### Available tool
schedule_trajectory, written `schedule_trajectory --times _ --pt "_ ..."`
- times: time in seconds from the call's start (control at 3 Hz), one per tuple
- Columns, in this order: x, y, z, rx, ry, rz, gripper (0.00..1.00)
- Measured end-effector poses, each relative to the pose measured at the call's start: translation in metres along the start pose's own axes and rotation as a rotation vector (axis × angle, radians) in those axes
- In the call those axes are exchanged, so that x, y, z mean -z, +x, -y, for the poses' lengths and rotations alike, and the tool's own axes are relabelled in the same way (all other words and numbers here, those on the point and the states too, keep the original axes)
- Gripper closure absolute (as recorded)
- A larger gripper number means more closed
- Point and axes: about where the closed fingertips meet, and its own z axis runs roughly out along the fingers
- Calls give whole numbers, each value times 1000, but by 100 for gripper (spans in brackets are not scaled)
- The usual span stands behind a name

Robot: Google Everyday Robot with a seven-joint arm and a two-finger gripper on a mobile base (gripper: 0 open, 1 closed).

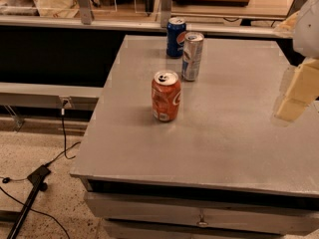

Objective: Pick redbull can

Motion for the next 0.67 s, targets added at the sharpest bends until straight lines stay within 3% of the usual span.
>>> schedule_trajectory --times 0.67 --pt "-1 -15 -2 -21 17 50 0"
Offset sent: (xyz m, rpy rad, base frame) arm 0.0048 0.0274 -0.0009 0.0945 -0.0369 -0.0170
